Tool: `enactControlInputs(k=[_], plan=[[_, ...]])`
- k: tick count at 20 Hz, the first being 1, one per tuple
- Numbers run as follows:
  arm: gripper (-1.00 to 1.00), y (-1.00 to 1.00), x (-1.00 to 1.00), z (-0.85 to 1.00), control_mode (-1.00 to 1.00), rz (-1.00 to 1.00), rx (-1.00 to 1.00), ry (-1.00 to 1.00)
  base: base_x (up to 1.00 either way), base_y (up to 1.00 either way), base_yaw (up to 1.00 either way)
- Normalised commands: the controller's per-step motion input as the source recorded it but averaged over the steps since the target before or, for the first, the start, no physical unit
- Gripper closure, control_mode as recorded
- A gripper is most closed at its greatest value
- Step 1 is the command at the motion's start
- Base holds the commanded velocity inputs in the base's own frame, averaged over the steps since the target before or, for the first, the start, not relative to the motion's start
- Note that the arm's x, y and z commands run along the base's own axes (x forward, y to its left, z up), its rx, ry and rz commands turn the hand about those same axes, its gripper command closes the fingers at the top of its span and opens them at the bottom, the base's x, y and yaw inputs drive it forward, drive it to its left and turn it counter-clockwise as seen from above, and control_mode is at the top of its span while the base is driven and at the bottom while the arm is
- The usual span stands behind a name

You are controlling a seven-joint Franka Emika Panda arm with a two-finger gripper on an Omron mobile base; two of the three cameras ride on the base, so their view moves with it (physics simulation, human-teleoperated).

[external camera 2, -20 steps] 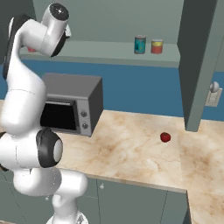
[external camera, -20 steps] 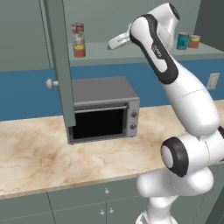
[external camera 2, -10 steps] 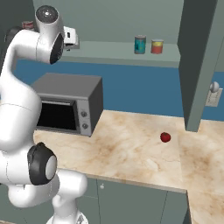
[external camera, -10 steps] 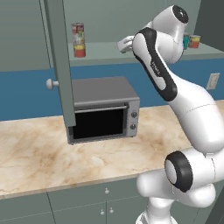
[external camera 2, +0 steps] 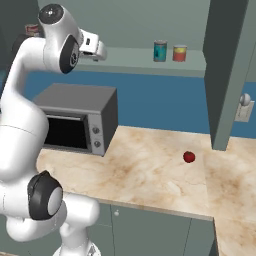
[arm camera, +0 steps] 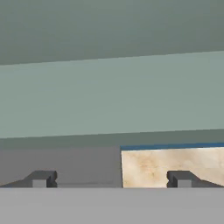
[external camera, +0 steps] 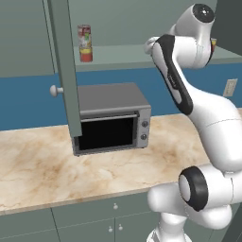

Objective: Stack two cans on top of the other two cans in the cabinet.

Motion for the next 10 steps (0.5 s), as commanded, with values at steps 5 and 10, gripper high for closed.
enactControlInputs(k=[5,10], plan=[[-1.0,-0.73,-0.08,0.0,-1.0,-0.21,0.0,-0.03,0.0,0.0,0.0],[-1.0,-0.73,-0.04,0.0,-1.0,-0.17,0.0,-0.1,0.0,0.0,0.0]])
